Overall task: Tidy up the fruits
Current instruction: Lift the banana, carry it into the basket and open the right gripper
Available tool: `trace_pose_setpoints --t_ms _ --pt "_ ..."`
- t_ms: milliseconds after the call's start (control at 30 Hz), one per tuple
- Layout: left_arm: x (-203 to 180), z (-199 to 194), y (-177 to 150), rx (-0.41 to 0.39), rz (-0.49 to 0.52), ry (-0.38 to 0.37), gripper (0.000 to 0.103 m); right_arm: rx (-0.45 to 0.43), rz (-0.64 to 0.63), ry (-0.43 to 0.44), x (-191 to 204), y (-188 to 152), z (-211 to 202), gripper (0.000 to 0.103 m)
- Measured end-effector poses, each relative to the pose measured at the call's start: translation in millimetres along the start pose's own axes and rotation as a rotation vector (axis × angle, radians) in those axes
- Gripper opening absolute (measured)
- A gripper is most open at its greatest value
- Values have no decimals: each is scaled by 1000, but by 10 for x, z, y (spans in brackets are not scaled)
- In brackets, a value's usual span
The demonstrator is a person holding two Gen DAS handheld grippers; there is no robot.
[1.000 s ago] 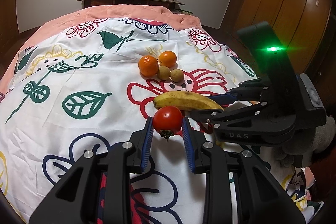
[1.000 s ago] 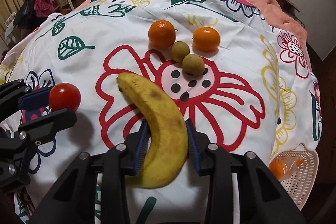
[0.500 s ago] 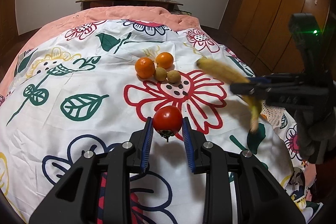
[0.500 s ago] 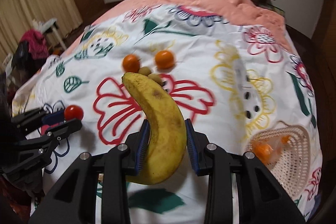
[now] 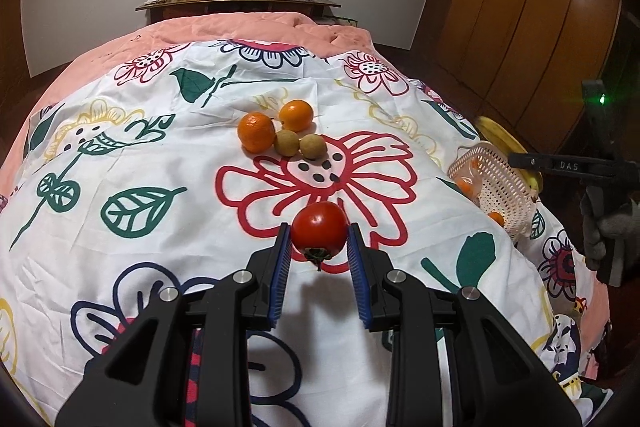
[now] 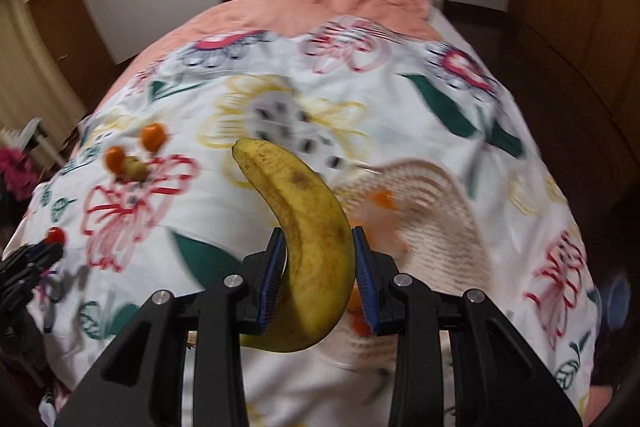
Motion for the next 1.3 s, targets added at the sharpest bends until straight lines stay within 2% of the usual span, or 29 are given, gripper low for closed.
trace_pose_setpoints --t_ms 167,367,500,733,1000,1200,1300 --pt "-121 14 23 6 26 -3 29 16 58 -62 -376 -152 79 34" --pt "-220 28 45 10 44 -11 29 31 84 -129 -584 -257 228 34" --pt "-258 49 41 17 49 -12 29 10 105 -134 -662 -249 222 34" --pt "-279 43 34 18 52 -14 29 7 79 -150 -609 -267 223 35" --pt "-333 50 38 26 65 -15 29 13 110 -127 -649 -408 238 35" --pt "-452 67 67 32 87 -21 29 59 104 -103 -574 -613 422 35" --pt "-498 74 76 33 99 -23 29 54 85 -123 -528 -642 471 36"
Point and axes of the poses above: each gripper's, at about its wrist camera, not at the fingertips, and z roughly the way its jaws point, x to its left, y to its top, the point moved 3 cm from there along z, roughly the way its jaws point, and after that the axes turned 2 degrees about -z, right-handed, at the moved point
